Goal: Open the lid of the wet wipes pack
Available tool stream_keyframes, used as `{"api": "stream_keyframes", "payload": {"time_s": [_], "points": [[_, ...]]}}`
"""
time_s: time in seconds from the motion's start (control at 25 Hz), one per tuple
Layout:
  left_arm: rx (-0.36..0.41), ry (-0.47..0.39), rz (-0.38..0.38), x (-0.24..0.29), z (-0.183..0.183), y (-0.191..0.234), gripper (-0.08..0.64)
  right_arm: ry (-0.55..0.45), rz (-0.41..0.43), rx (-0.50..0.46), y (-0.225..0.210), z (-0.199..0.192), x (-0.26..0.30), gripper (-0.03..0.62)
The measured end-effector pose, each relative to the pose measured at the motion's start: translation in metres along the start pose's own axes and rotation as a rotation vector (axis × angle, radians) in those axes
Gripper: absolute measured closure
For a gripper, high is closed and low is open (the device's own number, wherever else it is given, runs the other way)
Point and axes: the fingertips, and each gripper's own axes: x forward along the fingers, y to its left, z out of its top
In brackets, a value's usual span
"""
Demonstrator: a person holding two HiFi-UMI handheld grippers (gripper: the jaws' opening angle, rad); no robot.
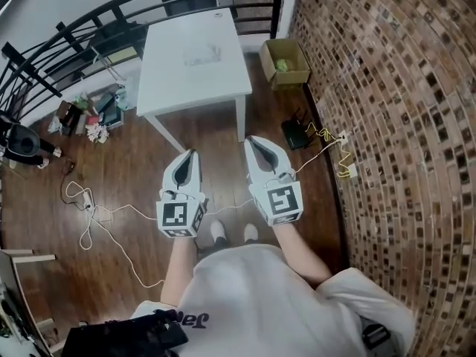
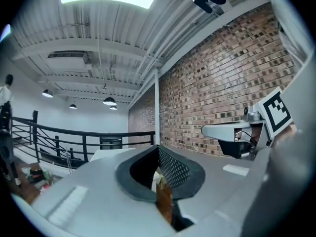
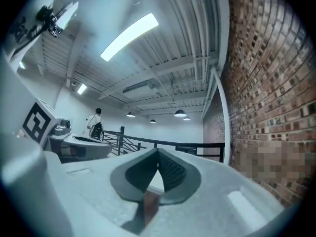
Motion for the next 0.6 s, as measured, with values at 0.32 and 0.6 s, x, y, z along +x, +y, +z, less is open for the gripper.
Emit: {"api": "stream_keyframes", "payload": {"time_s": [0.32, 0.6], "points": [[0.143, -0.053, 0.041, -0.017, 0.022, 0.026, 0.543, 0.015, 0.020, -0.019, 0.036, -0.001, 0.018, 0.600], [0.080, -0.084, 0.060, -0.022, 0.046, 0.067, 0.543, -0.019, 0.042, -0.040, 0.069, 0.019, 0.043, 0.600]]}}
